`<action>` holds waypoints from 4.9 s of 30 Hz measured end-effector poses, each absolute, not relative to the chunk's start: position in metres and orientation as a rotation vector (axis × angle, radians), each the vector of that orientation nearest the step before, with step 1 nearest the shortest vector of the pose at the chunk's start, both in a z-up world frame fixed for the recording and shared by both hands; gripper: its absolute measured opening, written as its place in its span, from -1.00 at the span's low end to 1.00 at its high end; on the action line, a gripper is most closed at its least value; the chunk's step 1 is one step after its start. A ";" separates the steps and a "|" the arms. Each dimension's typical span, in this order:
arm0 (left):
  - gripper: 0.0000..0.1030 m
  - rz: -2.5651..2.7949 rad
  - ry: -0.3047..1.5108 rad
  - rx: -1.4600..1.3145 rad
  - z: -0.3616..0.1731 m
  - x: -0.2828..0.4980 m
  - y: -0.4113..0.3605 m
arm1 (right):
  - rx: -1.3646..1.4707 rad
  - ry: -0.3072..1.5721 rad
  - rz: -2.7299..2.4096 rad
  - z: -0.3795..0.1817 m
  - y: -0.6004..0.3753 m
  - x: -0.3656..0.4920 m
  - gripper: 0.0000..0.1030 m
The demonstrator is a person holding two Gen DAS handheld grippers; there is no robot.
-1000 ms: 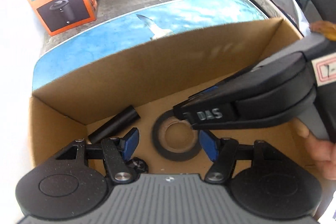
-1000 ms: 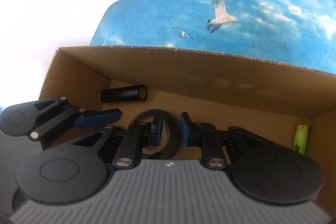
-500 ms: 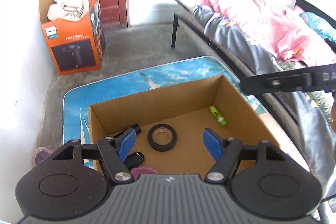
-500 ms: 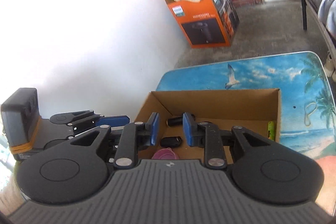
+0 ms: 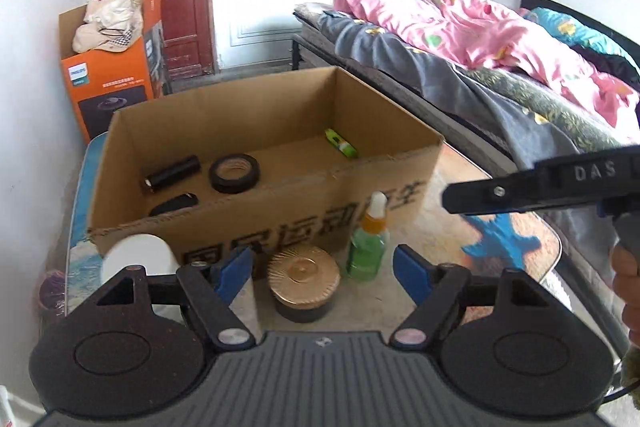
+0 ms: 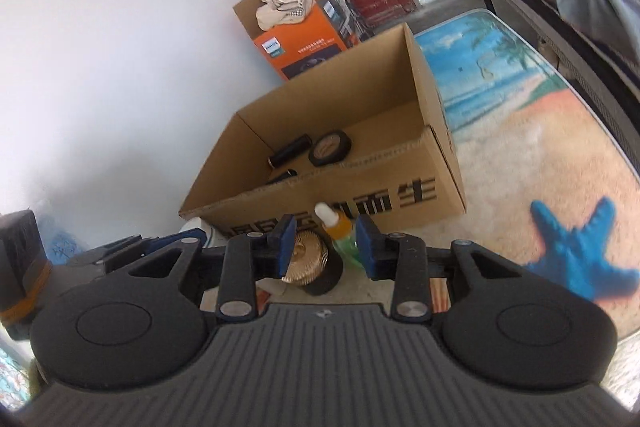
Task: Organize rigid objects
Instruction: 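Move the right gripper back down to the green dropper bottle, then grasp the green dropper bottle with the right gripper, then carry the dropper bottle into the box and open the right gripper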
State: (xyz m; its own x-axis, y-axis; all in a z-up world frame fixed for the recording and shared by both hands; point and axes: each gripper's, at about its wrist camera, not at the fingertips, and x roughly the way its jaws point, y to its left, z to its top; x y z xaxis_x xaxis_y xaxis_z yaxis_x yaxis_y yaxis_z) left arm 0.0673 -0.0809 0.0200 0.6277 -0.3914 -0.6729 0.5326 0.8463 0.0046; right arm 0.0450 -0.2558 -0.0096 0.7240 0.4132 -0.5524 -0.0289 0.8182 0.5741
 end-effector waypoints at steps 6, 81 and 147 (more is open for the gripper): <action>0.37 -0.516 0.675 0.359 -0.015 0.059 -0.122 | 0.472 0.719 0.272 -0.004 -0.235 0.059 -0.37; -0.36 -0.655 0.756 0.309 -0.062 0.088 -0.181 | 0.368 0.785 0.263 -0.018 -0.250 0.076 -0.58; 0.36 -0.480 0.763 0.012 0.068 0.146 -0.057 | 0.575 0.691 0.448 0.060 -0.243 0.130 -0.24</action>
State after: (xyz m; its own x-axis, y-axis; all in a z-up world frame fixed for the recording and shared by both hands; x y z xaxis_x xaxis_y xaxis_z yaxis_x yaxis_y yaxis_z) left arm 0.1464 -0.0573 0.0681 0.6205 -0.4133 -0.6664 0.4220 0.8923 -0.1604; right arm 0.1303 -0.2428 0.0602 0.6882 0.5591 -0.4625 -0.1939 0.7560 0.6252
